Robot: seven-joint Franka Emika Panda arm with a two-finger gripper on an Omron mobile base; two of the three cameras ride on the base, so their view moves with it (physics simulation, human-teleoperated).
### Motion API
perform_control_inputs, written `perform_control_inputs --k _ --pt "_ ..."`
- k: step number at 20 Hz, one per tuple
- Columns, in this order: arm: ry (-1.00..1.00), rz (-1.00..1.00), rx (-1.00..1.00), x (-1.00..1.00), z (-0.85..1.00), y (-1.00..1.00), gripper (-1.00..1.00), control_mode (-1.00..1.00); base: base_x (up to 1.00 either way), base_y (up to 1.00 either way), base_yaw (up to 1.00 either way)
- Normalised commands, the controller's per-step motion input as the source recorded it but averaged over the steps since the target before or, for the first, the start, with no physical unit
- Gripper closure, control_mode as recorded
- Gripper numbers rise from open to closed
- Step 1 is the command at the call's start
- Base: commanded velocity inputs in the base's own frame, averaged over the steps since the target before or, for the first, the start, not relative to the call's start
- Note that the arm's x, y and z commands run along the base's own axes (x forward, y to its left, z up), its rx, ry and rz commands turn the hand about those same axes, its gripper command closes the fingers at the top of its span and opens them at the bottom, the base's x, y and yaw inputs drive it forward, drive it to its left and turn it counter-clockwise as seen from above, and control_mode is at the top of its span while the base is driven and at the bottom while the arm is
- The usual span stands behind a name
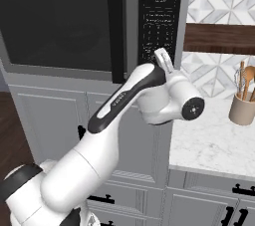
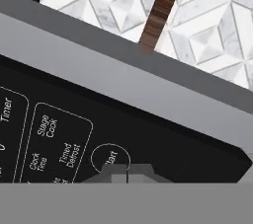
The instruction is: Open the microwave, place the bowl with waffle inside the microwave, then close the microwave door and turn it on.
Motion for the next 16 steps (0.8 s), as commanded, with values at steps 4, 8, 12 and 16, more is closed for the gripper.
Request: perform_control_inputs --k 4,8,12,16 --pt "-0.04 0.0 0.11 0.41 -0.14 0.34 1.0 -1.0 0.0 0.0 0.0" --pt "0.0 -0.06 0.14 0.99 0.0 0.0 1.0 -1.0 0.0 0.0 0.0" --pt "0.0 -0.08 0.09 0.97 0.0 0.0 1.0 -1.0 0.0 0.0 0.0" --pt "-0.07 -0.06 0.0 -0.48 -0.02 -0.09 1.0 -1.0 0.0 0.0 0.0"
